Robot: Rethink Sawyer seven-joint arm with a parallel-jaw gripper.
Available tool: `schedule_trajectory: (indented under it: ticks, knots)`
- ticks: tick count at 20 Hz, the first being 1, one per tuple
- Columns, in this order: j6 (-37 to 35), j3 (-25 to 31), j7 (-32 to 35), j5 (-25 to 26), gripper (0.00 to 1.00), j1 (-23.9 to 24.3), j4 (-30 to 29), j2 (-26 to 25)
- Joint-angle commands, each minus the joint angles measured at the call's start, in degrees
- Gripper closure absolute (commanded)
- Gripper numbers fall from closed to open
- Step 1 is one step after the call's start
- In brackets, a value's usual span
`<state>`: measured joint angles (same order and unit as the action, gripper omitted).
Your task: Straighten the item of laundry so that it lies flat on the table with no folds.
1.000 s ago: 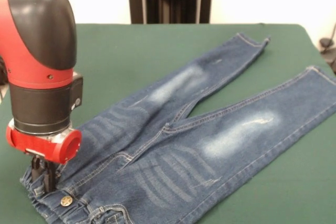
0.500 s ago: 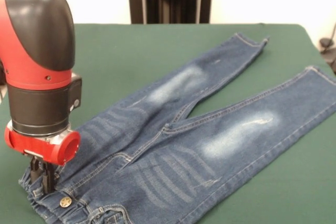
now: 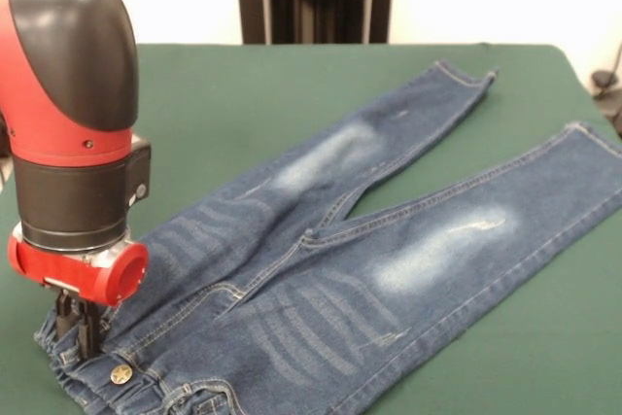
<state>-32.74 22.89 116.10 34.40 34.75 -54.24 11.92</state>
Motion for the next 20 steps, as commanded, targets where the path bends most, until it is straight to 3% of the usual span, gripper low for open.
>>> schedule_trajectory:
  ticks: [1, 10, 20]
  knots:
    - [-3.8, -2.8, -11.6, 4.3, 1.00, 2.1, -1.2, -3.9]
    - [-7.2, -0.1, -17.0, 3.5, 1.00, 3.4, 3.0, -5.9]
    - [-14.0, 1.1, -22.9, 2.5, 1.00, 5.7, 5.0, -4.8]
